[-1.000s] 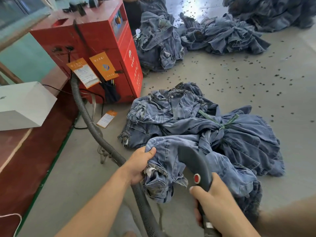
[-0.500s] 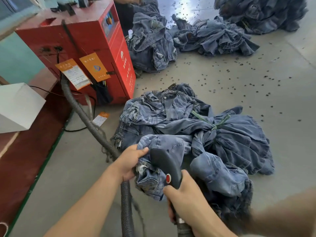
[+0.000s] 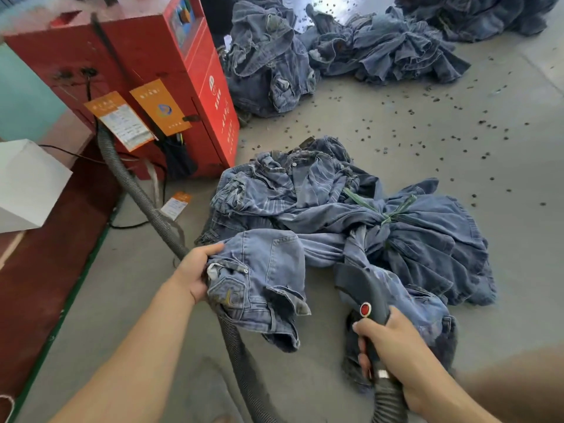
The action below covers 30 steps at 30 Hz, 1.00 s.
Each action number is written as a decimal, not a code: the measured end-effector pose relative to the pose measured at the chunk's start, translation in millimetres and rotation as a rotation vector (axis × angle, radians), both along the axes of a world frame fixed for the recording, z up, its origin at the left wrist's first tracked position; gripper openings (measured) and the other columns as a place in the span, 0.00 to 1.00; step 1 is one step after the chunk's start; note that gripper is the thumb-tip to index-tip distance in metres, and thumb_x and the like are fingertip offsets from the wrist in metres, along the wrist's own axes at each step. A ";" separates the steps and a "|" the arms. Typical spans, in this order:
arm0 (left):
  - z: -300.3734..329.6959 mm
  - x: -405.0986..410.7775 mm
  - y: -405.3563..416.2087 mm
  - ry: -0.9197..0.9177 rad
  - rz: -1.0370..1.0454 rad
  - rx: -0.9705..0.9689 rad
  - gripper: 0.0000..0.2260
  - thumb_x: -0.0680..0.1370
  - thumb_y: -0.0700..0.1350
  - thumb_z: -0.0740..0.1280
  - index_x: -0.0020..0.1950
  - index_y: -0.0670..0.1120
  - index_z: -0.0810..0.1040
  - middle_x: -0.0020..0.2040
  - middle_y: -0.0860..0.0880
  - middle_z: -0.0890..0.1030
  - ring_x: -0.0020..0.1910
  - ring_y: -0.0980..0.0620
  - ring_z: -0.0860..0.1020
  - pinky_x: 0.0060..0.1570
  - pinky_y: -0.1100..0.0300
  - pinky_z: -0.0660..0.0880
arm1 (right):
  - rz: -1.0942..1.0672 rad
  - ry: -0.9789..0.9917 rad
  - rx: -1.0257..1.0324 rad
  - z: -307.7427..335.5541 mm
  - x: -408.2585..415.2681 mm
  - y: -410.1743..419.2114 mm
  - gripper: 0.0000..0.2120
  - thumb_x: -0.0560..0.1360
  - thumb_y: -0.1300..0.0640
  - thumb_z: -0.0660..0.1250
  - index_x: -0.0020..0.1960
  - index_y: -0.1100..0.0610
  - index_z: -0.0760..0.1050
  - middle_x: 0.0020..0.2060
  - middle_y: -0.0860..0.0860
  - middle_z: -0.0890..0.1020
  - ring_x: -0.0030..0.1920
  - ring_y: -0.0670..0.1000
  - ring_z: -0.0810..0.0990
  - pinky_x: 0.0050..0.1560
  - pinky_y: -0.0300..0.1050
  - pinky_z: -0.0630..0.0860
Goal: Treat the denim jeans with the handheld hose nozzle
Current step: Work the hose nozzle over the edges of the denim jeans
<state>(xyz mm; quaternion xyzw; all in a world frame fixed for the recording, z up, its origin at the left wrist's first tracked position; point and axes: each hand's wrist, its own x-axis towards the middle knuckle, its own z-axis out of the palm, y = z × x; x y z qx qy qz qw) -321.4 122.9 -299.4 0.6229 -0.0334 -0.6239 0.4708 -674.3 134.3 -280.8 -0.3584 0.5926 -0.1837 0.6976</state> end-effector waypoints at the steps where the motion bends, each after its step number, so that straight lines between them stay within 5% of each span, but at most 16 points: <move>1: -0.4 -0.2 -2.4 0.001 0.008 0.001 0.18 0.85 0.45 0.57 0.69 0.38 0.77 0.67 0.34 0.79 0.58 0.36 0.82 0.63 0.40 0.76 | 0.024 0.024 0.000 -5.0 1.2 5.5 0.10 0.77 0.68 0.67 0.50 0.60 0.66 0.28 0.60 0.73 0.22 0.55 0.72 0.24 0.45 0.71; 7: -3.6 6.1 -10.4 0.008 -0.010 0.012 0.20 0.85 0.47 0.60 0.72 0.37 0.75 0.65 0.34 0.81 0.66 0.33 0.78 0.61 0.40 0.77 | 0.144 0.089 -0.047 -10.1 16.2 17.0 0.11 0.75 0.69 0.67 0.52 0.63 0.65 0.26 0.62 0.74 0.21 0.57 0.73 0.25 0.46 0.70; 12: -7.8 0.6 -10.4 0.054 -0.029 -0.034 0.19 0.86 0.48 0.58 0.68 0.37 0.77 0.62 0.35 0.83 0.57 0.35 0.84 0.55 0.41 0.79 | 0.248 0.003 0.066 -14.1 47.4 28.0 0.11 0.75 0.66 0.68 0.53 0.63 0.66 0.28 0.61 0.75 0.23 0.56 0.74 0.26 0.45 0.70; 19: -2.3 -2.4 -1.1 0.048 -0.068 -0.100 0.15 0.82 0.46 0.63 0.60 0.39 0.85 0.62 0.35 0.83 0.56 0.36 0.84 0.48 0.43 0.84 | -0.212 -0.142 0.368 -44.9 56.0 -2.2 0.05 0.77 0.69 0.64 0.46 0.62 0.70 0.28 0.57 0.73 0.24 0.52 0.70 0.28 0.42 0.71; 21: 1.6 -3.2 -4.0 0.024 -0.076 -0.060 0.16 0.84 0.47 0.62 0.57 0.38 0.86 0.61 0.35 0.83 0.57 0.35 0.84 0.49 0.43 0.83 | -0.228 -0.121 0.352 -40.4 43.2 -1.9 0.05 0.77 0.68 0.65 0.47 0.61 0.70 0.28 0.57 0.73 0.23 0.53 0.70 0.27 0.43 0.72; 26: 14.8 -13.2 -21.6 -0.005 -0.014 0.039 0.17 0.87 0.47 0.56 0.68 0.38 0.77 0.59 0.36 0.84 0.55 0.37 0.84 0.52 0.43 0.80 | -0.015 -0.127 0.138 1.8 40.4 10.5 0.10 0.75 0.66 0.69 0.51 0.61 0.68 0.30 0.60 0.75 0.25 0.56 0.73 0.31 0.51 0.73; 30: 24.0 -38.8 -33.9 -0.023 0.000 0.019 0.15 0.88 0.44 0.54 0.67 0.39 0.76 0.53 0.37 0.84 0.46 0.39 0.85 0.47 0.43 0.83 | 0.296 0.008 -0.182 39.5 63.7 17.3 0.16 0.67 0.51 0.70 0.51 0.55 0.72 0.34 0.55 0.79 0.32 0.57 0.76 0.38 0.52 0.73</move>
